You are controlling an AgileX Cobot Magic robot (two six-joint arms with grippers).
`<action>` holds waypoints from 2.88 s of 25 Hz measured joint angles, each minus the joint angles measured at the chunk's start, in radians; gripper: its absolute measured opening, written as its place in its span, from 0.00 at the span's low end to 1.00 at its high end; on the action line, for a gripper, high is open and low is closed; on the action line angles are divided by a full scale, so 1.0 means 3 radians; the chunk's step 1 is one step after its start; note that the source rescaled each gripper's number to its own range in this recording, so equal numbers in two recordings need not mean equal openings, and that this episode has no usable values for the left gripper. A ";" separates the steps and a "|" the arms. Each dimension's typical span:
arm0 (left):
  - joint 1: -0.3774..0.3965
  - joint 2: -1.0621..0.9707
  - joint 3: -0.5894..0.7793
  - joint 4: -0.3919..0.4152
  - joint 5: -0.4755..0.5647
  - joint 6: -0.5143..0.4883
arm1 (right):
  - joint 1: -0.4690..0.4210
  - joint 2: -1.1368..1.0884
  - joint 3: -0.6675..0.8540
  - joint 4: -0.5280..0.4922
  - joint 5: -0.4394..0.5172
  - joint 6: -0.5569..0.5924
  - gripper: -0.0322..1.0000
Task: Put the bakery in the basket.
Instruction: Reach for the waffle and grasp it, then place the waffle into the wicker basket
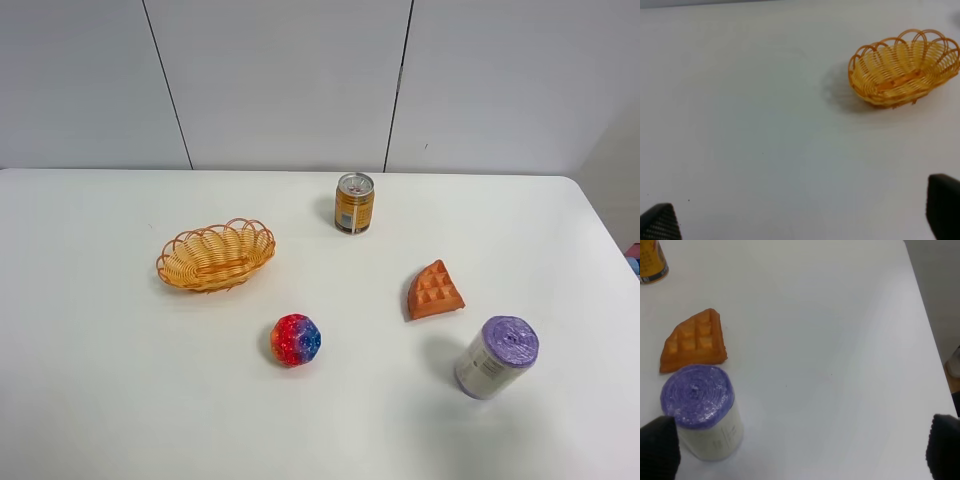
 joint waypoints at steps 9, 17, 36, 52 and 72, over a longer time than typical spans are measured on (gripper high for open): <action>0.0000 0.0000 0.0000 0.0000 0.0000 0.0003 | 0.0000 0.0000 0.0000 0.0000 0.0000 0.0000 1.00; 0.0000 0.0000 0.0000 0.0000 0.0000 0.0003 | 0.0016 0.0000 -0.0007 0.0051 -0.0003 0.0000 1.00; 0.0000 0.0000 0.0000 0.0000 0.0000 0.0000 | 0.0043 0.4254 -0.1617 0.0397 -0.1079 -0.0034 1.00; 0.0000 0.0000 0.0000 0.0000 0.0000 0.0000 | 0.0757 0.6201 -0.1772 0.0704 -0.1889 -0.0015 1.00; 0.0000 0.0000 0.0000 0.0000 0.0000 0.0000 | 0.0768 0.6446 -0.1781 0.0880 -0.2024 0.0122 0.03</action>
